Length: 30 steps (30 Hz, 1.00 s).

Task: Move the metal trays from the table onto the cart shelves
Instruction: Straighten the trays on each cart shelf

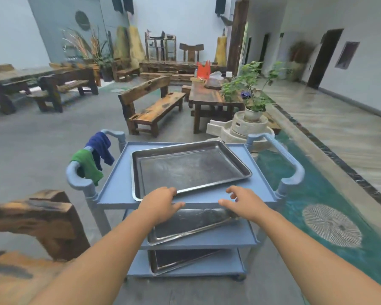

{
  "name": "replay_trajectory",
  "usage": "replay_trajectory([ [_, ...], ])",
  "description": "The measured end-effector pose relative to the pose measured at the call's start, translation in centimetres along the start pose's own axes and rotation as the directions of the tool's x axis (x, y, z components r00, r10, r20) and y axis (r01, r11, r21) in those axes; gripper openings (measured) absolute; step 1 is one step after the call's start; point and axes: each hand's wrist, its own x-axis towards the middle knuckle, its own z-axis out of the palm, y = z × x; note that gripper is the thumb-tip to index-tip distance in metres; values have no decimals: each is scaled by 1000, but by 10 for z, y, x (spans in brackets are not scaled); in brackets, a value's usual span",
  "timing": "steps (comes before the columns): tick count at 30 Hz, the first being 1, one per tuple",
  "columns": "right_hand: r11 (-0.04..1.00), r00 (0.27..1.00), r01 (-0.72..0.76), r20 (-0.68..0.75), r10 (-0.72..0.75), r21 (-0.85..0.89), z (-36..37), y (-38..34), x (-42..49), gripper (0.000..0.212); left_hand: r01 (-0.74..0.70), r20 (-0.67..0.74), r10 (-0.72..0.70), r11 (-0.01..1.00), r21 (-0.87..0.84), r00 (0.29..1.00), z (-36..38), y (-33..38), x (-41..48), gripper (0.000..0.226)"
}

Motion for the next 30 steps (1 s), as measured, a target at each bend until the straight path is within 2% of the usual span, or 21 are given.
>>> replay_trajectory([
  [10,995,995,84,54,-81,-60,-7,59,17,65,81,78,-82,996,22,994,43,34,9,64],
  [16,993,993,96,81,-90,-67,-9,78,43,68,126,61,-128,992,25,990,47,37,36,70],
  [25,993,986,94,142,-83,-71,1,85,103,75,172,133,-177,984,43,975,59,15,85,73],
  [30,989,983,95,166,-76,-109,19,79,144,81,153,153,-158,987,45,975,73,-17,123,78],
])
